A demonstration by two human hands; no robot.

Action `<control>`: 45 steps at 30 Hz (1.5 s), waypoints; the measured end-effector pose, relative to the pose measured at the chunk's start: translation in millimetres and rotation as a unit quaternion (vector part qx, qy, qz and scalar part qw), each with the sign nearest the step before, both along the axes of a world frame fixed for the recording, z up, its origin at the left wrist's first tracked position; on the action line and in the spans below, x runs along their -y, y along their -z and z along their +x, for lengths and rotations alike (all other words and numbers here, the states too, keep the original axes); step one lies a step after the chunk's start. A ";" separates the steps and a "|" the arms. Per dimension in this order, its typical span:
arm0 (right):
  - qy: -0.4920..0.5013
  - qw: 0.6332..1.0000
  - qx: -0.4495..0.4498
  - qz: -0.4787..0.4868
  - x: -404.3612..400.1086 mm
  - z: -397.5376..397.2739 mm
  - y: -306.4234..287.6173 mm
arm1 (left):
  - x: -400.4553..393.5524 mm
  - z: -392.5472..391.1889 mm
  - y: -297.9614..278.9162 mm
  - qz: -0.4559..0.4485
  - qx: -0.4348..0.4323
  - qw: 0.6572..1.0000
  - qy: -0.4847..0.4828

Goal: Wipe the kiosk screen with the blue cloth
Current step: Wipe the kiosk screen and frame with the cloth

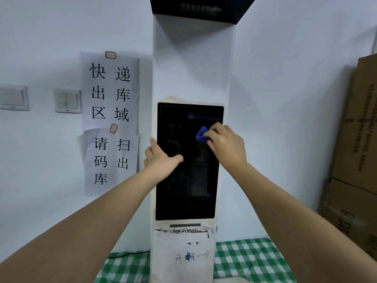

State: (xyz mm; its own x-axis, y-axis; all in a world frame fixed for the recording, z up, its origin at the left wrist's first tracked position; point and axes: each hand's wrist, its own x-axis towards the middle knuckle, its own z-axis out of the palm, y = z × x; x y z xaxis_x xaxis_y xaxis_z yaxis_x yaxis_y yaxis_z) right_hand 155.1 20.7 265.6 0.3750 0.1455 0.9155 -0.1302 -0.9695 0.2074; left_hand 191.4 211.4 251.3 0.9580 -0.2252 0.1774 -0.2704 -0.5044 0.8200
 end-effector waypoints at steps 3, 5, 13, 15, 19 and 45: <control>0.002 0.988 0.029 0.151 -5.1 -0.5 -14.7 | -2.5 -0.1 -0.9 0.019 -0.005 1.000 0.019; -0.010 0.982 0.044 0.181 -9.9 -1.0 -8.9 | -4.4 1.8 -1.8 0.031 -0.009 0.999 0.025; 0.020 0.999 -0.014 0.031 9.3 -7.6 7.7 | 0.7 1.2 -1.8 0.029 0.009 1.000 0.006; 0.035 0.991 0.007 0.131 7.0 -8.3 -15.1 | 3.0 0.7 -1.5 0.028 0.010 1.000 0.002; 0.002 0.980 0.039 0.195 6.1 -11.3 -22.6 | 3.7 2.4 0.2 0.037 0.015 0.999 -0.001; 0.002 0.944 0.040 0.327 11.9 -12.4 -17.9 | -2.9 2.7 -4.4 0.049 -0.005 0.998 0.024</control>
State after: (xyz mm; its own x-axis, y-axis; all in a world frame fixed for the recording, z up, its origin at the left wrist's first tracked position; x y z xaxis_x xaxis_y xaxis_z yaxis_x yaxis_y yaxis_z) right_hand 142.7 8.7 283.5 0.3008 -0.4622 0.8342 -0.1243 -0.8862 -0.4463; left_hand 194.1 214.3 255.7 0.9475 -0.2864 0.1421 -0.2876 -0.5692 0.7703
